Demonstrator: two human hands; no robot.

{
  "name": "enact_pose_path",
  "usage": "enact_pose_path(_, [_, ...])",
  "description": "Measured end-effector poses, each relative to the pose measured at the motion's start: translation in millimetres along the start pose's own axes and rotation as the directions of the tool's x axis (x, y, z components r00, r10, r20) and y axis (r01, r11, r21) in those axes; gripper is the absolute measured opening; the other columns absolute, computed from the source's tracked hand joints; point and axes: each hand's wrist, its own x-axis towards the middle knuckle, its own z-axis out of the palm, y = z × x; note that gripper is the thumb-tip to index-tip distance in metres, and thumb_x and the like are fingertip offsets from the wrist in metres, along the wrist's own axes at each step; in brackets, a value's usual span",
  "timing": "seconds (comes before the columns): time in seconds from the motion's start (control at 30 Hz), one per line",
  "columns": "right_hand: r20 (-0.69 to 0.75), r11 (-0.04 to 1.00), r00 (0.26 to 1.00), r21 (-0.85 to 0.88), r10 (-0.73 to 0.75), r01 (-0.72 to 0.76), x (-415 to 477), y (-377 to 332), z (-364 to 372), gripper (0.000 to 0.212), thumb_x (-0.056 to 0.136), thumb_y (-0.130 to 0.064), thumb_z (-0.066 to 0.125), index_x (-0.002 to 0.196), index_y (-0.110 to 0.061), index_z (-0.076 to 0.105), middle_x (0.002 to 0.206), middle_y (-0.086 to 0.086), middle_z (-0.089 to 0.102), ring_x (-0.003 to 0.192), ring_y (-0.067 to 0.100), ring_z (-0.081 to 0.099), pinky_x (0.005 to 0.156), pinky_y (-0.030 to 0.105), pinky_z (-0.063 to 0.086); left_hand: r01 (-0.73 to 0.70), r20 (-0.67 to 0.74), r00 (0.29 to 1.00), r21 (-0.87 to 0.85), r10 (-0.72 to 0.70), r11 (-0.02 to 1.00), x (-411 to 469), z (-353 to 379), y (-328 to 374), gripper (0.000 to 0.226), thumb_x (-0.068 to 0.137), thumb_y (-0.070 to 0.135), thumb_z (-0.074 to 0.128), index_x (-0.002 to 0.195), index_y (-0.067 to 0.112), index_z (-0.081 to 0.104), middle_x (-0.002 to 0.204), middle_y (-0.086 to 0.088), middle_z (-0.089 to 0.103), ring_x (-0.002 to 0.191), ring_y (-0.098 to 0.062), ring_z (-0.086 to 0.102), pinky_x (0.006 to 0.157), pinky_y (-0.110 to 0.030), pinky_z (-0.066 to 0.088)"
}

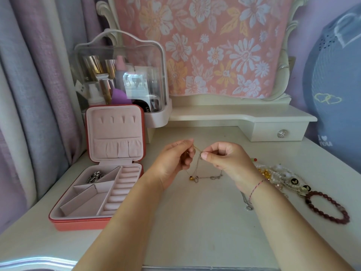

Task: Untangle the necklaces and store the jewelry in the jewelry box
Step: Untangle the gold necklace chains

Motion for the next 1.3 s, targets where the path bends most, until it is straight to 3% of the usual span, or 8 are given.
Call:
enact_pose_path(0.17, [-0.049,0.999,0.998,-0.005,-0.033,0.033,-0.3,-0.1,-1.6,0.009,0.080,-0.009,0.075,0.077,-0.016,0.069,0.060,-0.012,0.061,0.053,-0.002,0.050,0.054,0.010,0.039,0.010,-0.039,0.999,0.072,-0.008,0.997,-1.3,-0.9,-0.9,0.023,0.088,0.018,0.066,0.069,0.019,0.054,0.057,0.008,0.034,0.050,-0.008,0.024,0.048,-0.019,0.021])
enact_pose_path(0.3, [-0.089,0.998,0.995,0.018,-0.052,0.054,0.7,0.8,-2.7,0.011,0.081,-0.005,0.072,0.079,-0.015,0.070,0.065,-0.007,0.063,0.054,-0.005,0.052,0.055,0.007,0.039,0.000,-0.050,0.999,0.224,0.011,0.974,-3.0,-2.3,-3.3,0.003,0.085,0.017,0.071,0.083,0.016,0.068,0.051,0.015,0.044,0.050,-0.007,0.027,0.050,-0.019,0.025])
enact_pose_path(0.4, [-0.098,0.998,0.994,0.036,-0.056,0.060,0.9,0.3,-3.7,0.013,0.083,-0.003,0.070,0.079,-0.016,0.070,0.063,-0.011,0.063,0.054,-0.006,0.053,0.055,0.005,0.038,0.003,-0.062,0.998,0.290,0.015,0.957,-2.7,-1.8,-3.5,0.010,0.086,0.021,0.071,0.093,0.015,0.074,0.047,0.018,0.045,0.047,-0.005,0.028,0.050,-0.018,0.026])
enact_pose_path(0.53, [-0.080,0.998,0.995,0.020,-0.056,0.057,0.2,-0.7,-3.3,0.015,0.084,-0.003,0.069,0.079,-0.018,0.070,0.069,-0.008,0.064,0.059,-0.007,0.054,0.060,0.005,0.040,0.036,-0.090,0.996,0.283,-0.011,0.958,-1.1,-1.6,-3.1,0.006,0.088,0.019,0.068,0.089,0.016,0.074,0.041,0.018,0.041,0.048,-0.006,0.027,0.049,-0.019,0.025])
enact_pose_path(0.67, [-0.078,0.999,0.996,0.020,-0.039,0.041,-0.1,-1.5,-3.6,0.015,0.083,-0.004,0.071,0.078,-0.019,0.071,0.067,-0.011,0.064,0.060,-0.005,0.055,0.060,0.006,0.040,0.032,-0.100,0.995,0.199,-0.012,0.979,1.9,-2.4,-6.1,0.010,0.089,0.015,0.065,0.080,0.016,0.069,0.049,0.013,0.045,0.054,-0.008,0.035,0.053,-0.019,0.031])
enact_pose_path(0.9, [-0.023,1.000,1.000,-0.003,-0.015,0.014,-2.9,-3.6,-2.2,0.009,0.082,-0.011,0.073,0.081,-0.020,0.073,0.067,-0.011,0.064,0.057,-0.008,0.053,0.055,0.004,0.037,-0.054,-0.013,0.998,0.133,0.057,0.990,4.8,0.5,-11.5,0.018,0.095,0.023,0.057,0.083,0.012,0.063,0.076,0.002,0.064,0.075,-0.011,0.057,0.078,-0.023,0.044])
enact_pose_path(1.1, [-0.021,1.000,1.000,0.012,0.001,-0.001,-2.9,-3.4,-2.1,0.010,0.083,-0.012,0.073,0.081,-0.022,0.071,0.074,-0.011,0.068,0.065,-0.009,0.058,0.061,0.004,0.040,-0.063,0.012,0.998,0.132,0.062,0.989,2.1,3.2,-9.2,0.022,0.097,0.021,0.054,0.080,0.009,0.058,0.061,0.002,0.061,0.057,-0.011,0.059,0.064,-0.023,0.049])
enact_pose_path(1.3, [0.005,1.000,1.000,0.017,0.008,-0.008,-3.5,-4.9,-1.0,0.008,0.087,-0.013,0.068,0.084,-0.019,0.071,0.073,-0.010,0.065,0.060,-0.012,0.054,0.057,0.002,0.038,-0.058,-0.029,0.998,0.167,0.063,0.984,3.3,2.8,-7.5,0.025,0.097,0.028,0.053,0.077,0.014,0.057,0.054,0.007,0.038,0.047,-0.008,0.030,0.050,-0.015,0.031])
